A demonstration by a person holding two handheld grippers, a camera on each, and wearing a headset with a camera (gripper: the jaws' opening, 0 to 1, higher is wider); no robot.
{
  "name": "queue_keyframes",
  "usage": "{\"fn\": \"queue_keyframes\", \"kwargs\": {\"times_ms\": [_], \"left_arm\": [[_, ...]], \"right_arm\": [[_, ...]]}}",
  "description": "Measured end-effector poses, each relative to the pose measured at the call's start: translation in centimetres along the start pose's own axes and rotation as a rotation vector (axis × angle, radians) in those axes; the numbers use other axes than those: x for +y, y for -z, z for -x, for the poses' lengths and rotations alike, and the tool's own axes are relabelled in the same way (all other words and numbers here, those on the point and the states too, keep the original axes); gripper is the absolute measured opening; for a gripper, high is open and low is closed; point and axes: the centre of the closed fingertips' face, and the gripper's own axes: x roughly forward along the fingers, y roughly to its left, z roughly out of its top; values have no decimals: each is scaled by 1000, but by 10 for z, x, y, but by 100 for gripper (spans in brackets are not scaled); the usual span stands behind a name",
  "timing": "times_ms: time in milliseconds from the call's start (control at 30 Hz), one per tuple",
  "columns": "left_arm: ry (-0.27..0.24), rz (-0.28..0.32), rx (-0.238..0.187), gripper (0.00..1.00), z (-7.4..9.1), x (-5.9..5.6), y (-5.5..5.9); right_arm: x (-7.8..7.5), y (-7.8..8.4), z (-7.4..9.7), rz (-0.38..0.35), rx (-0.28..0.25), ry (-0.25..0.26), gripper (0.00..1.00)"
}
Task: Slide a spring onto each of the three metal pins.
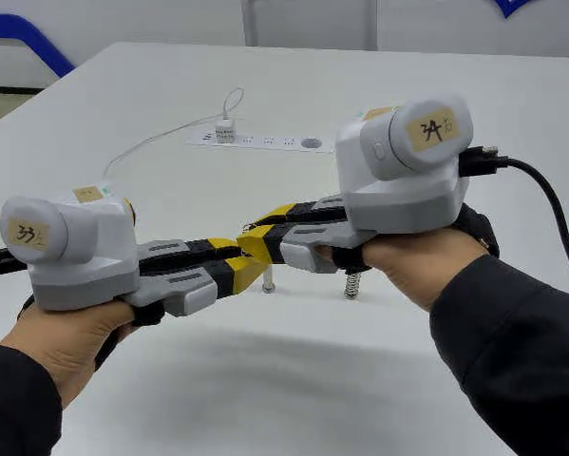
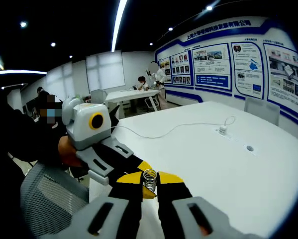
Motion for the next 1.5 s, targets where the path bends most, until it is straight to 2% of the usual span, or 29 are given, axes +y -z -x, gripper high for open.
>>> {"fn": "queue_keyframes", "kwargs": {"times_ms": [200, 300, 367, 567, 733, 1000, 1167, 1500], "left_arm": [[-2, -1, 13, 14, 0, 1, 3], [-7, 3, 30, 23, 1, 3, 7], [-11, 6, 36, 25, 3, 4, 8], [-34, -12, 57, 31, 10, 11, 12], [-44, -28, 78, 35, 14, 13, 16], [-46, -22, 80, 42, 15, 10, 19], [-47, -40, 91, 45, 14, 9, 22], [-52, -43, 106, 49, 14, 9, 28]], "right_arm": [[-1, 3, -1, 9, 12, 1, 11], [-3, 0, 0, 11, 4, 5, 11], [-5, -1, 1, 16, 4, 11, 11], [-22, -4, 6, 17, 5, 49, 11], [-34, -2, 6, 13, 21, 84, 11], [-51, 6, -7, -6, 55, 106, 11], [-57, 16, -18, 4, 102, 110, 11], [-62, 27, -28, -8, 135, 115, 12]]}}
